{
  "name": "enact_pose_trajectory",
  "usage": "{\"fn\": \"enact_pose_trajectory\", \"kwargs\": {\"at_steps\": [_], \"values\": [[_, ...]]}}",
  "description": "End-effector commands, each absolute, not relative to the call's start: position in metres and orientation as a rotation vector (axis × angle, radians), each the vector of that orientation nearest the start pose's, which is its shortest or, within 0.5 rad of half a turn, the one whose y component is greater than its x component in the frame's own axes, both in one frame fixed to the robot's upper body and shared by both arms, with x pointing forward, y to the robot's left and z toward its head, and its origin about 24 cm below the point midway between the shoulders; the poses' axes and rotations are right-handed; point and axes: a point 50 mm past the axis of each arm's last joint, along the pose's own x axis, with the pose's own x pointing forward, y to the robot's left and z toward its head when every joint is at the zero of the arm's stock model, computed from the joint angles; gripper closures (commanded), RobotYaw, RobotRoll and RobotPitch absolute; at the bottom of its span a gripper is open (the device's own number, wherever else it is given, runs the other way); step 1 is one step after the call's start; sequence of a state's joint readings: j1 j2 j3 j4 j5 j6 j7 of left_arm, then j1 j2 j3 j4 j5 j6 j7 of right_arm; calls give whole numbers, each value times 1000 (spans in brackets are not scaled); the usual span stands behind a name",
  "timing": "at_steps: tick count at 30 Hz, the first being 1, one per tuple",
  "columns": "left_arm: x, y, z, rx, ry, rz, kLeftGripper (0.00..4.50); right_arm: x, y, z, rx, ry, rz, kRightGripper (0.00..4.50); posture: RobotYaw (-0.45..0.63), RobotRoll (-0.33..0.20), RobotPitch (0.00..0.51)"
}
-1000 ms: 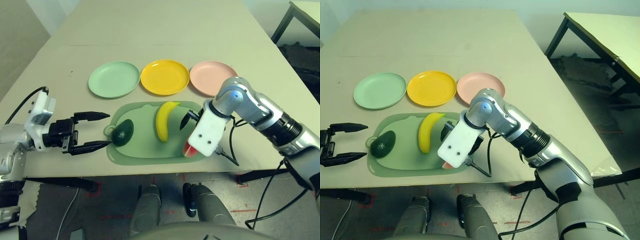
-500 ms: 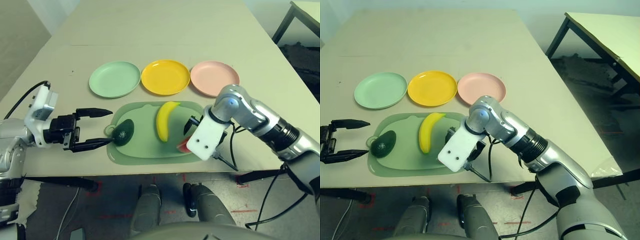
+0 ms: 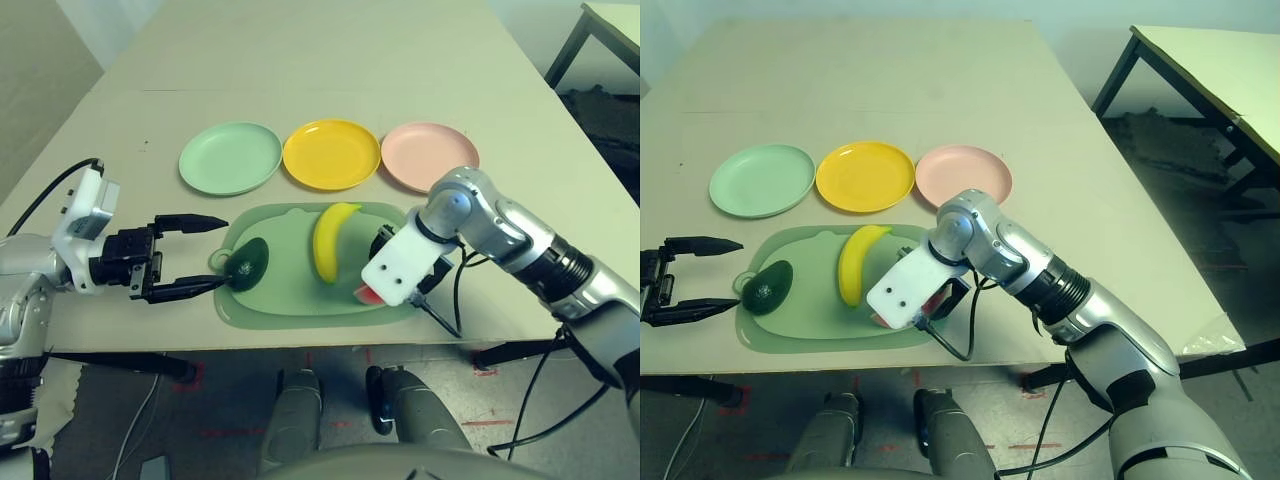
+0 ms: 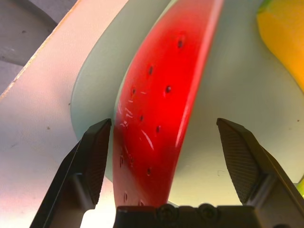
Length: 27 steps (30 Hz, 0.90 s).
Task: Place the fruits into color-matched plates.
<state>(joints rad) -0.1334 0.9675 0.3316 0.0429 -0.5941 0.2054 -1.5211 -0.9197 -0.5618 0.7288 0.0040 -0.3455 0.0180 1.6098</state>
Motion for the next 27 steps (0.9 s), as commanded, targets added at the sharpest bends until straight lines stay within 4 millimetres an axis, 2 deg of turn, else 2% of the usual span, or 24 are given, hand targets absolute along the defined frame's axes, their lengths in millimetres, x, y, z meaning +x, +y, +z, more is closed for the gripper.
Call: {"fn": "enact_pose_trajectory", "kwargs": {"at_steps": [1,4,6,17,27], "values": [[226,303,185,364,135,-1216,0,280,-62,161,-1634,324,1819,1009,78,0,181],[226,304,184,367,131,-1214,0,280,-63,160,-1626,331,1823,2098,78,0,179],[226,305,184,368,129,-1211,0,280,-63,161,-1621,336,1823,2383,78,0,178],[224,307,174,355,139,-1208,0,280,-65,163,-1608,346,1827,2389,77,0,182],[227,311,173,353,143,-1204,0,290,-65,195,-1554,307,1783,2389,68,0,173]]}}
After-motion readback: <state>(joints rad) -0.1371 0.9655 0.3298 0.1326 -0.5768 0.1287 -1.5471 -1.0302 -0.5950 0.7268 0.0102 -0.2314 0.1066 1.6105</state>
